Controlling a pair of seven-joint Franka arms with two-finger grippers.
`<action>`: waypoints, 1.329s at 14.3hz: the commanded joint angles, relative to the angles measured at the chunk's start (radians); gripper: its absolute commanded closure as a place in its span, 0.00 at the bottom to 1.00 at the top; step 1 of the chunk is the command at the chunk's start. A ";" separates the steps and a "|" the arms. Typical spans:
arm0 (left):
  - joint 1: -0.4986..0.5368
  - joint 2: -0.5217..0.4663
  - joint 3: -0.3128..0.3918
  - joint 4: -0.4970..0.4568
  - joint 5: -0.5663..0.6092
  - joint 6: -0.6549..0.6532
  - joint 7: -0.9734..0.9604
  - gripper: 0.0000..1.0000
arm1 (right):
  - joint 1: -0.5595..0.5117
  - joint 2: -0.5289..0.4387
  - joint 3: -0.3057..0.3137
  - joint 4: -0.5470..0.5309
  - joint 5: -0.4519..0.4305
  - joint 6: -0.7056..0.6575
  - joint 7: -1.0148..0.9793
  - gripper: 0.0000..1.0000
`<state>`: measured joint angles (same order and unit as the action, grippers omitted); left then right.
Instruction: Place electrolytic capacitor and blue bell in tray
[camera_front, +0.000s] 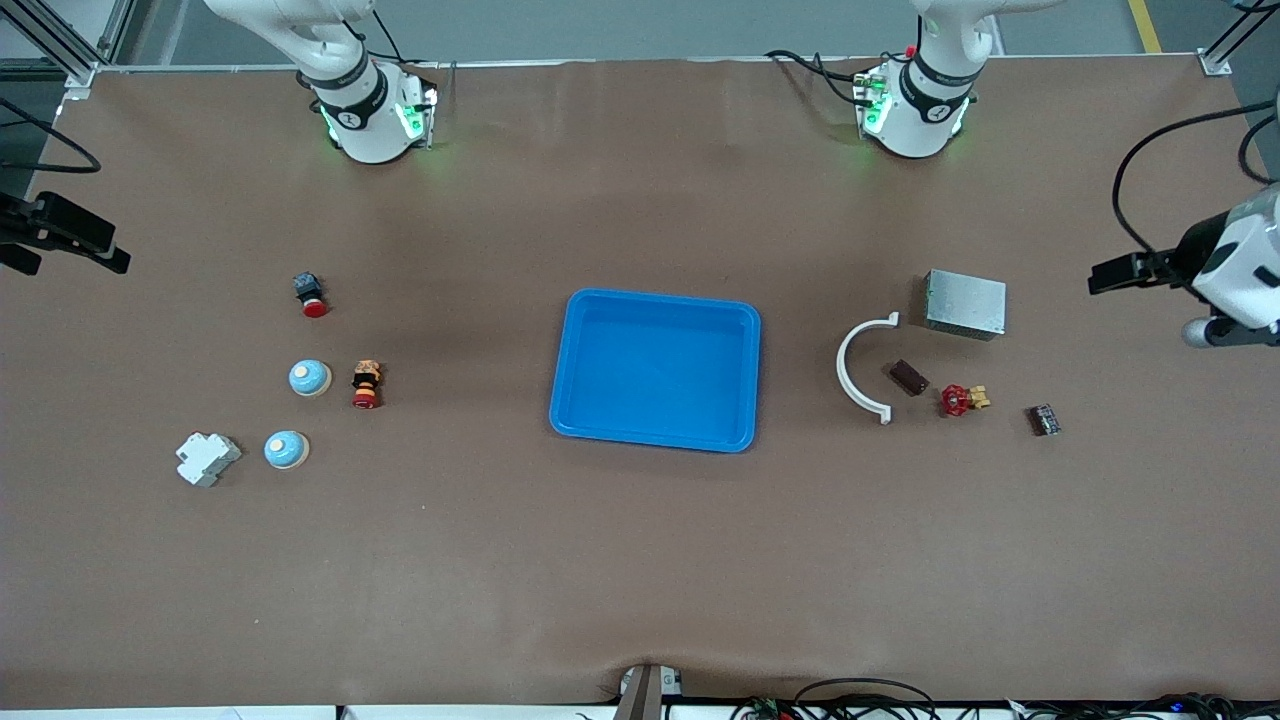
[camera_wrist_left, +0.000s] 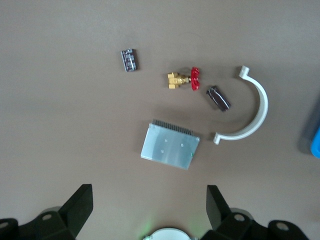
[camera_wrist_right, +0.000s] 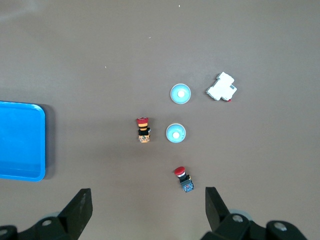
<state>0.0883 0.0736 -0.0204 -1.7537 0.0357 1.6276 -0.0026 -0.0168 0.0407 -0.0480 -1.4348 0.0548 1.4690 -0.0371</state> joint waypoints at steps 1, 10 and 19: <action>0.008 -0.034 -0.004 -0.137 0.015 0.153 -0.016 0.00 | 0.003 -0.012 -0.006 -0.003 0.004 0.001 0.000 0.00; 0.062 0.156 -0.003 -0.286 0.016 0.599 0.001 0.00 | -0.005 -0.053 -0.009 -0.324 0.005 0.284 0.002 0.00; 0.123 0.362 -0.004 -0.273 0.016 0.853 0.007 0.18 | -0.049 -0.044 -0.009 -0.565 0.005 0.534 0.002 0.00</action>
<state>0.2126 0.4067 -0.0199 -2.0443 0.0358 2.4559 0.0014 -0.0510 0.0279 -0.0639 -1.9112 0.0548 1.9217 -0.0367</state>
